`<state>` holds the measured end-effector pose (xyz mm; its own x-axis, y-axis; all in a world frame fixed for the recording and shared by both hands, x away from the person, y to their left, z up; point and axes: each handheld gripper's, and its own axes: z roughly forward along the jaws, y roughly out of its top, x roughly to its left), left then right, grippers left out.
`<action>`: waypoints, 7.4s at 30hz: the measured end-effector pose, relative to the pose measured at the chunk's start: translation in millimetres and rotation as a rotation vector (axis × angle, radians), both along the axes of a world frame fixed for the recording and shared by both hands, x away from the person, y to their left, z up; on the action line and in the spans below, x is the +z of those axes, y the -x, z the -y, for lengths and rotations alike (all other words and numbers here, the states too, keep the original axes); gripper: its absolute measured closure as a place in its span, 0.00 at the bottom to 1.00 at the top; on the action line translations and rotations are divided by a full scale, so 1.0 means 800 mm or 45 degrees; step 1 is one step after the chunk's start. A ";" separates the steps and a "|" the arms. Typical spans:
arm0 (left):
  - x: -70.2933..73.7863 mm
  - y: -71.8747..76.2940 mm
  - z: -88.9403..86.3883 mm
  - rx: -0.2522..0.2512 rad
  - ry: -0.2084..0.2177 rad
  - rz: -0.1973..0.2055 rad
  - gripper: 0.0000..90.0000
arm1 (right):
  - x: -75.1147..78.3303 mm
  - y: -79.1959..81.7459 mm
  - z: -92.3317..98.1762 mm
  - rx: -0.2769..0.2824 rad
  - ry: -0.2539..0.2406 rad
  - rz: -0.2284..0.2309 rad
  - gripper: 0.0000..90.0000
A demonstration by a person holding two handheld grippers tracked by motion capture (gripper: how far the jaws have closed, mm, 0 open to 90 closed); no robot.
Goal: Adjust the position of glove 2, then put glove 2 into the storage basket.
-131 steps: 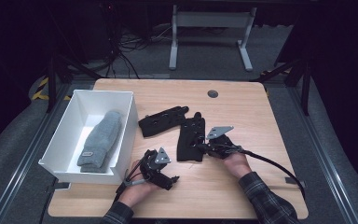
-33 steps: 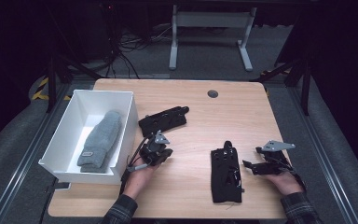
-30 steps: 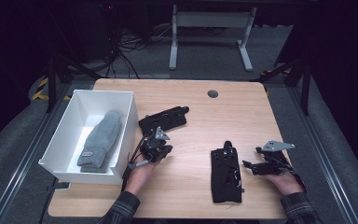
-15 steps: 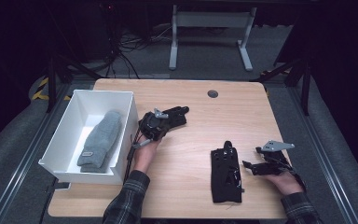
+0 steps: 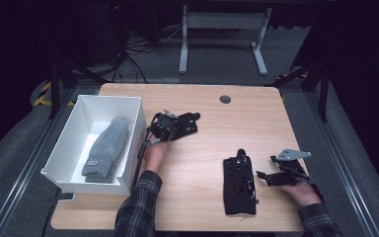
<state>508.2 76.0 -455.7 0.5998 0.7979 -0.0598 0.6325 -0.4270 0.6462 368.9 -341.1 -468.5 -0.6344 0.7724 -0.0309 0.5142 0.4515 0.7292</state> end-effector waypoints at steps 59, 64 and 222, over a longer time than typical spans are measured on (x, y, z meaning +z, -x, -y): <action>0.006 0.110 0.014 -0.232 0.025 -0.100 1.00 | 0.000 0.000 0.000 0.012 0.000 0.001 0.13; 0.007 0.125 0.020 -0.293 0.014 -0.104 1.00 | 0.000 0.000 0.000 0.014 0.000 0.000 0.13; 0.004 0.183 0.122 -0.588 0.205 -0.232 1.00 | 0.015 -0.026 -0.050 0.165 0.004 -0.029 0.33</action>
